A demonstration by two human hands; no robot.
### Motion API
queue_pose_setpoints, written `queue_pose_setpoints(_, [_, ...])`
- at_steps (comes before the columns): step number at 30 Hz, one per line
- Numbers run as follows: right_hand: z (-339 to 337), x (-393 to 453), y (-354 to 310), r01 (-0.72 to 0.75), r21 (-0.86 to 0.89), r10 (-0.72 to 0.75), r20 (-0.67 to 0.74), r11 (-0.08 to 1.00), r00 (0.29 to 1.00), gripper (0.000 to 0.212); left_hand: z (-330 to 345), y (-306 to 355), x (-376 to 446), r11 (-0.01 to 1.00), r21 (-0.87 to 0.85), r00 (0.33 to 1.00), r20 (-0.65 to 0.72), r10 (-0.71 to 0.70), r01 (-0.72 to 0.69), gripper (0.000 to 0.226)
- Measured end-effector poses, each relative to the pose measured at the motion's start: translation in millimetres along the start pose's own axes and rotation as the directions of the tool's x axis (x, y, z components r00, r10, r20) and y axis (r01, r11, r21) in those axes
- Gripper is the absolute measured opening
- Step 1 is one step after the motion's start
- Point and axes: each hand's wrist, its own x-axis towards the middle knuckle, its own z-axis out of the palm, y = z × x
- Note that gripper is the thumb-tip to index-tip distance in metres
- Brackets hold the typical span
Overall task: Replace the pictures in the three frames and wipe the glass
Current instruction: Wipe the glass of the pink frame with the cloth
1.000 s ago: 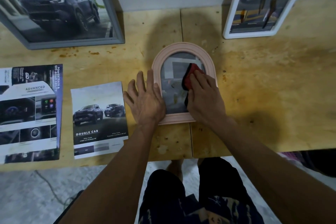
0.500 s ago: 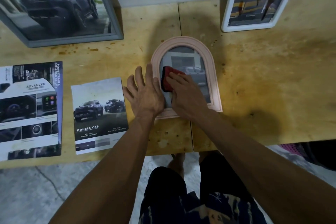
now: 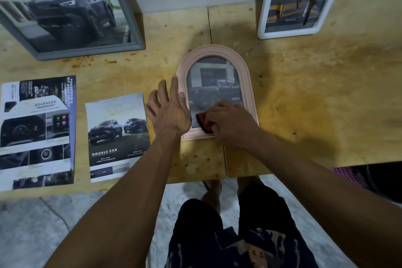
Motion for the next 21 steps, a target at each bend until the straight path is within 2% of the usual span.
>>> queue_pose_setpoints(3, [-3,-8,18,0.000,-0.008,0.000,-0.034,1.000,0.999,0.017,0,0,-1,1.000,0.011,1.000,-0.018,-0.004,0.004,0.051])
queue_pose_setpoints(7, [-18,-8,35,0.009,-0.054,-0.007,0.043,0.998,0.999,0.012,2,1,-1,1.000,0.013,1.000,-0.024,-0.015,0.015,0.051])
queue_pose_setpoints(9, [-32,1,38,-0.083,0.089,0.080,0.032,0.993,0.996,0.013,3,0,-1,1.000,0.013,0.999,-0.030,-0.015,0.016,0.051])
queue_pose_setpoints(11, [-47,19,36,-0.211,0.370,0.276,-0.133,0.905,0.952,0.015,5,-1,0,1.000,0.010,1.000,-0.026,-0.016,0.016,0.051])
queue_pose_setpoints(12, [-52,31,37,-0.232,0.462,0.371,-0.235,0.856,0.899,0.017,6,-1,0,1.000,0.004,1.000,-0.024,-0.019,0.019,0.051])
queue_pose_setpoints(13, [-54,42,38,-0.245,0.462,0.414,-0.309,0.853,0.856,0.022,6,0,0,1.000,-0.003,0.999,-0.022,-0.025,0.025,0.051])
queue_pose_setpoints(14, [-52,52,38,-0.275,0.390,0.413,-0.330,0.879,0.849,0.029,7,0,0,0.999,-0.007,0.999,-0.020,-0.032,0.032,0.051])
queue_pose_setpoints(16, [-39,62,38,-0.359,0.148,0.384,-0.223,0.922,0.896,0.048,7,0,-1,0.999,-0.005,0.999,-0.025,-0.041,0.041,0.051])
queue_pose_setpoints(18, [-21,60,37,-0.359,-0.059,0.344,-0.181,0.931,0.922,0.060,7,-1,-1,0.999,0.001,0.999,-0.028,-0.044,0.044,0.051])
queue_pose_setpoints(21, [-6,63,40,-0.299,-0.138,0.261,-0.239,0.944,0.935,0.070,7,1,1,0.998,0.003,0.998,-0.013,-0.060,0.060,0.051])
